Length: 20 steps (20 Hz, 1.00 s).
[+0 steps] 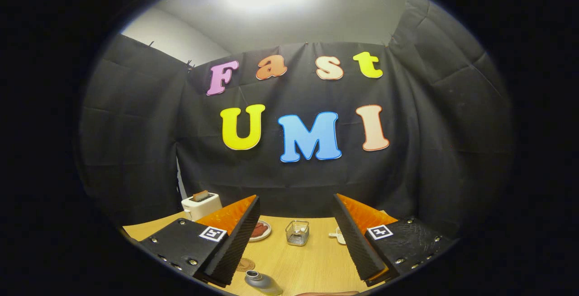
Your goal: Take the bottle from table, then pour the juice into the cup, finally place the bottle on the coaster
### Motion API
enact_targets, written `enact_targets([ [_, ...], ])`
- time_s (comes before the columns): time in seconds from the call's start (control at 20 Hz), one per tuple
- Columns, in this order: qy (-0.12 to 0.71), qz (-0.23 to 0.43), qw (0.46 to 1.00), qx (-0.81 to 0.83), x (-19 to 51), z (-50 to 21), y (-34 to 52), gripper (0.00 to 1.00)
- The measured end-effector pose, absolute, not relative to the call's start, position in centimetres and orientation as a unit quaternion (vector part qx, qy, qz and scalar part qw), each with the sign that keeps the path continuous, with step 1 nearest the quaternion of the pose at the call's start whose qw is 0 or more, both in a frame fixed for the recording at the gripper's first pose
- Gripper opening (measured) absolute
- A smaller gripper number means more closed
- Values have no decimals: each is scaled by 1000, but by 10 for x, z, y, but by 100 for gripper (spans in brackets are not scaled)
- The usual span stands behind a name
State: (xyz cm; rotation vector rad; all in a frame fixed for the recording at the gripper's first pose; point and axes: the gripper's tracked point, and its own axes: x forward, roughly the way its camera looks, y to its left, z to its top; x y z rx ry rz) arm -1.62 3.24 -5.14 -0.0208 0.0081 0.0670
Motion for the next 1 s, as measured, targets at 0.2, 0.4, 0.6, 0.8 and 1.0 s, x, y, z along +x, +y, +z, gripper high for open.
enact_targets([
  [0.2, 5, 45, 999, -11, -22, -84, 44, 97],
  [0.4, 4, 56, 998, -14, -28, -121, 59, 97],
  [0.6, 20, 66, 998, -12, -29, -165, 74, 97],
  [0.8, 32, 64, 997, -11, -28, -201, 81, 98],
  [1.0, 25, 57, 998, -23, -27, -223, 88, 98],
])
